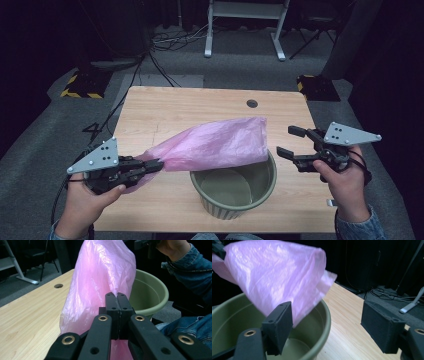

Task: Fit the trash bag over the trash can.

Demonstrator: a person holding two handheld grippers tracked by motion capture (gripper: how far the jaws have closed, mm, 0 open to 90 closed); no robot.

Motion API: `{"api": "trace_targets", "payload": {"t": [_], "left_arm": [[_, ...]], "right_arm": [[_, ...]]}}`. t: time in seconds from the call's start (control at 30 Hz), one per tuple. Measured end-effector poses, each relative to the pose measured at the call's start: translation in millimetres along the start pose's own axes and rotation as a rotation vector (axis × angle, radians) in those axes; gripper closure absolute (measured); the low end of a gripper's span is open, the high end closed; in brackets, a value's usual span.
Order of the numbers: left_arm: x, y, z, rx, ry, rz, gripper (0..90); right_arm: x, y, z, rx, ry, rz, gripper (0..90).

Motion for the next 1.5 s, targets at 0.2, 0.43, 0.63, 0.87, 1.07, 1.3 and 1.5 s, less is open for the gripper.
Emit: {"api": "trace_targets", "payload": {"t": [0.2, 0.43, 0.63, 0.87, 1.07, 1.3, 1.5], "left_arm": [[3.9, 2.1, -5.5, 0.011, -0.015, 0.006, 90.0], [6.3, 5.0, -9.3, 0.018, -0.034, 0.004, 89.9], [2.1, 8.6, -8.5, 0.032, -0.027, 0.003, 89.9], [-4.8, 18.6, -12.2, 0.076, -0.014, -0.003, 89.9], [-17.0, 28.9, -18.4, 0.129, 0.015, -0.015, 89.8], [-23.4, 32.4, -22.1, 0.144, 0.043, -0.025, 89.8], [-34.6, 30.6, -26.4, 0.152, 0.105, -0.020, 89.8]], "right_arm": [[-5.2, -4.5, -8.7, -0.016, 0.006, 0.001, 24.6], [-2.5, -13.3, -22.9, -0.021, -0.022, 0.031, 24.5], [11.5, -19.0, -33.6, -0.034, -0.059, 0.036, 24.1], [25.6, -15.5, -41.2, 0.006, -0.118, 0.075, 23.5], [22.7, -35.0, -50.6, -0.050, -0.125, 0.097, 23.7], [27.4, -53.0, -57.8, -0.153, -0.173, 0.092, 59.3], [43.4, -72.3, -64.0, -0.232, -0.319, 0.132, 78.2]]}}
Point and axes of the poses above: each handheld gripper's, and its own axes: z roughly backward along the jaws, x roughly out of its underside, y roughly to its right, the point moved 9 cm from there along -z, roughly forward along the jaws, and after that the axes turned 8 degrees about y, right-handed, at the moved point
